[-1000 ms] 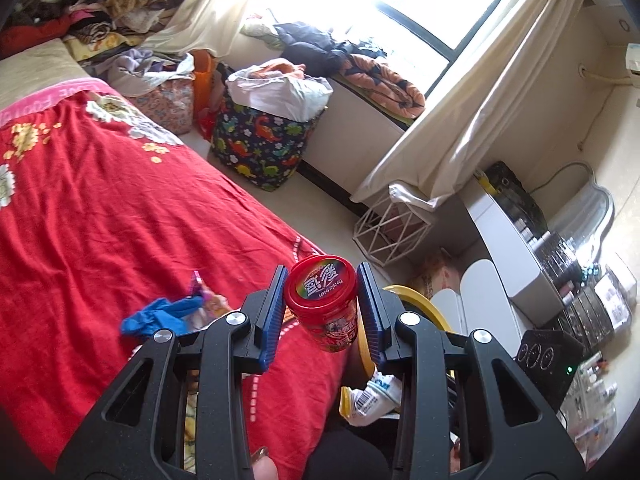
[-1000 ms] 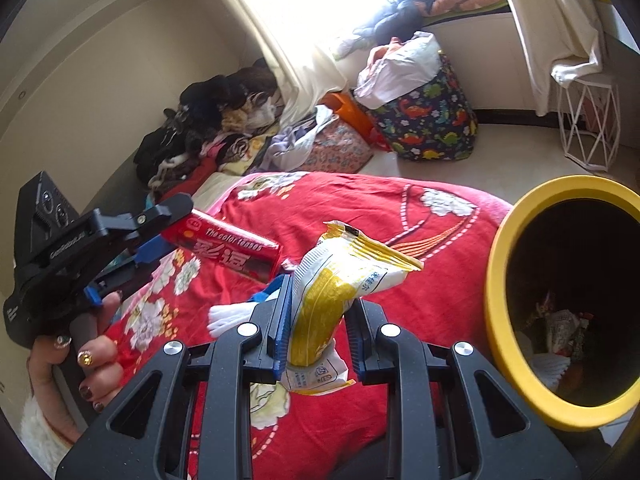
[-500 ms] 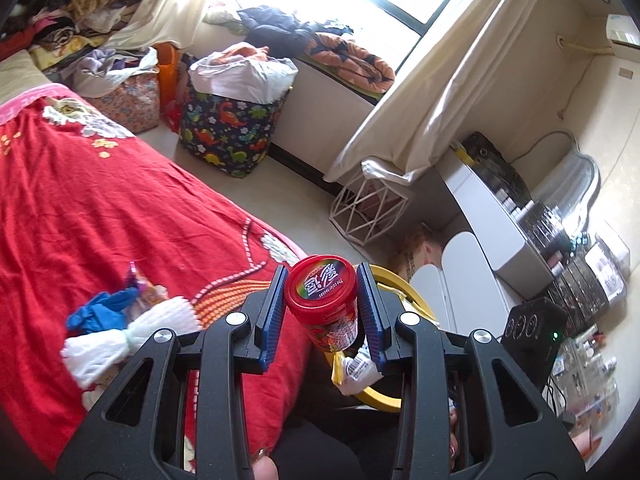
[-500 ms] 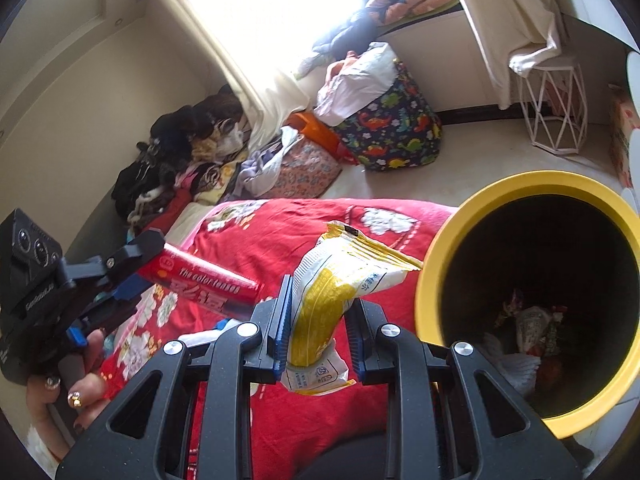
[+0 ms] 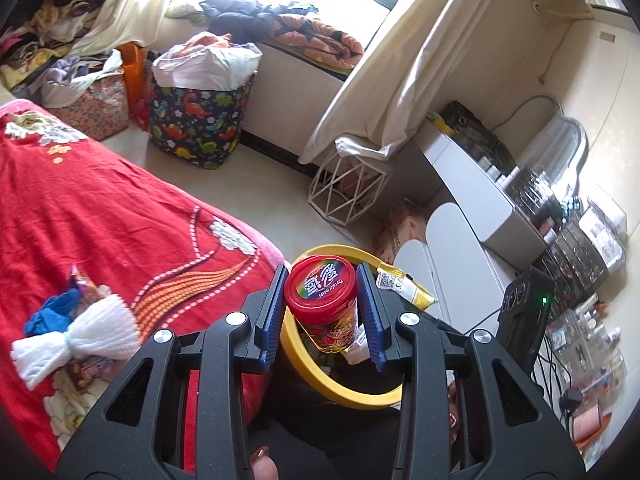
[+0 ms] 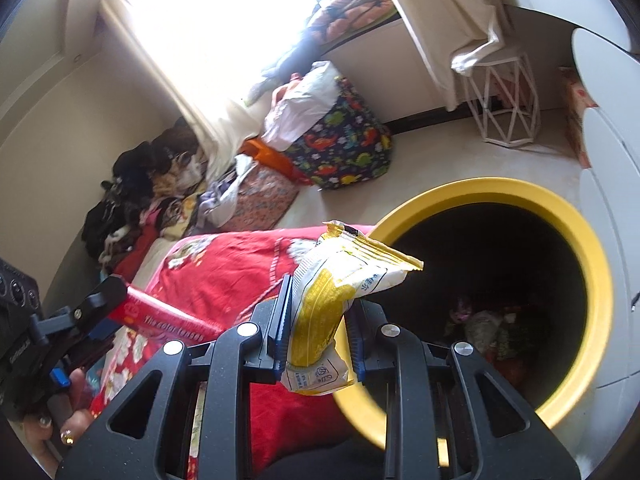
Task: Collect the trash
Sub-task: 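Carry the red can and yellow packet over the yellow bin, then open both tools to drop the can and packet into the bin, then move both open tools back over the trash on the bedspread, then grasp the white scrubber with the left tool while the right tool grasps the chocolate bar, then carry the white scrubber and chocolate bar over the yellow bin, then open both tools to drop the scrubber and chocolate bar into the bin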
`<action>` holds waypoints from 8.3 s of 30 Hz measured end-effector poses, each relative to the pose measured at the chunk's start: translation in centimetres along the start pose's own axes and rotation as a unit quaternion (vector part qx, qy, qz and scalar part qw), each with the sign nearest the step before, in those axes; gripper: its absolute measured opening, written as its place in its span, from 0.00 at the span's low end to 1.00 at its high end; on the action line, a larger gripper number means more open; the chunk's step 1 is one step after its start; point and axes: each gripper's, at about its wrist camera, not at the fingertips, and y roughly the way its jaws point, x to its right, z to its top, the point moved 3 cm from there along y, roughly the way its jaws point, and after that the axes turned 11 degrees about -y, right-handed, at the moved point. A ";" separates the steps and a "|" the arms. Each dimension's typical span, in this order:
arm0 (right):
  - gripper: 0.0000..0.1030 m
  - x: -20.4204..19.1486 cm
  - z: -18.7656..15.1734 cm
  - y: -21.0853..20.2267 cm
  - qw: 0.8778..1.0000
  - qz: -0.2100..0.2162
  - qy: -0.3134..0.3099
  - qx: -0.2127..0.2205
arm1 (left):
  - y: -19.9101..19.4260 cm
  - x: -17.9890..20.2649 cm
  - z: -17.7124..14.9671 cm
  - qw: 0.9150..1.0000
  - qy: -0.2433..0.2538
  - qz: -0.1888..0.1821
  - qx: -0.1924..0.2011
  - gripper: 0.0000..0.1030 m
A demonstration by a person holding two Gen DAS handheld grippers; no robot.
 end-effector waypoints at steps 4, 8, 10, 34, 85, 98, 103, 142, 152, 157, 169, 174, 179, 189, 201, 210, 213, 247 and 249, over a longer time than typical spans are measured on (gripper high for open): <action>0.23 1.6 -0.1 -0.3 1.000 -0.021 0.007 0.003 | 1.4 1.0 -0.7 1.000 0.014 -0.003 -0.012 0.27; 0.23 3.1 -0.3 -0.4 0.999 -0.034 0.019 0.001 | 2.9 1.9 -1.6 0.999 0.028 -0.003 -0.026 0.27; 0.23 3.9 -0.4 -0.5 0.999 -0.042 0.023 -0.001 | 3.6 2.2 -2.1 0.999 0.032 -0.004 -0.032 0.27; 0.23 8.4 -1.6 -0.2 0.995 -0.072 0.055 -0.028 | 11.5 3.0 -4.8 0.993 0.060 0.022 -0.103 0.27; 0.62 0.3 0.4 -1.4 0.996 -0.072 -0.054 0.007 | 1.1 -1.5 -2.7 0.994 0.048 0.093 0.028 0.90; 0.67 -6.0 -0.6 0.0 0.993 -0.032 -0.111 -0.007 | -3.4 -5.5 -1.7 0.986 0.032 0.140 0.082 0.90; 0.67 -9.1 -1.5 1.2 0.991 -0.010 -0.135 -0.023 | -5.4 -8.3 -0.9 0.982 0.003 0.158 0.100 0.90; 0.68 -19.4 -8.7 13.6 0.967 0.042 -0.189 -0.167 | -9.2 -21.0 -2.1 0.977 -0.159 0.122 0.078 0.12; 0.47 -20.8 -10.6 17.9 0.965 0.056 -0.142 -0.214 | -13.1 -21.4 -0.5 0.970 -0.153 0.141 0.122 0.12; 0.28 -21.0 -10.7 17.0 0.963 0.083 -0.147 -0.211 | -13.3 -21.7 -0.4 0.970 -0.153 0.143 0.123 0.12; 0.15 -19.2 -8.2 11.3 0.968 0.114 -0.150 -0.168 | -12.3 -18.9 -0.2 0.976 -0.121 0.136 0.119 0.12; 0.14 -18.2 -6.7 9.1 0.973 0.105 -0.151 -0.137 | -11.5 -16.5 -0.2 0.980 -0.098 0.131 0.114 0.12; 0.14 -16.3 -4.8 7.6 0.978 0.093 -0.145 -0.114 | -10.4 -14.2 -0.5 0.984 -0.074 0.126 0.106 0.12; 0.14 -12.0 -2.4 4.8 0.988 0.057 -0.122 -0.071 | -8.0 -10.4 -1.0 0.989 -0.035 0.110 0.089 0.12; 0.14 -5.2 -0.5 2.5 0.996 0.004 -0.077 -0.039 | -4.8 -6.4 -2.2 0.993 0.016 0.104 0.060 0.12; 0.14 -0.5 0.0 1.2 0.997 -0.045 -0.052 -0.024 | -1.6 -3.6 -3.1 0.992 0.062 0.105 0.032 0.12; 0.14 0.7 0.1 0.8 0.997 -0.063 -0.050 -0.023 | -0.3 -2.7 -3.5 0.991 0.081 0.107 0.020 0.12; 0.49 6.6 -0.1 -0.6 0.994 -0.106 -0.005 -0.025 | 7.1 1.8 -6.2 0.982 0.151 0.107 -0.029 0.90; 0.51 5.4 0.0 -0.5 0.995 -0.096 -0.021 -0.023 | 6.4 1.2 -5.8 0.983 0.143 0.113 -0.018 0.90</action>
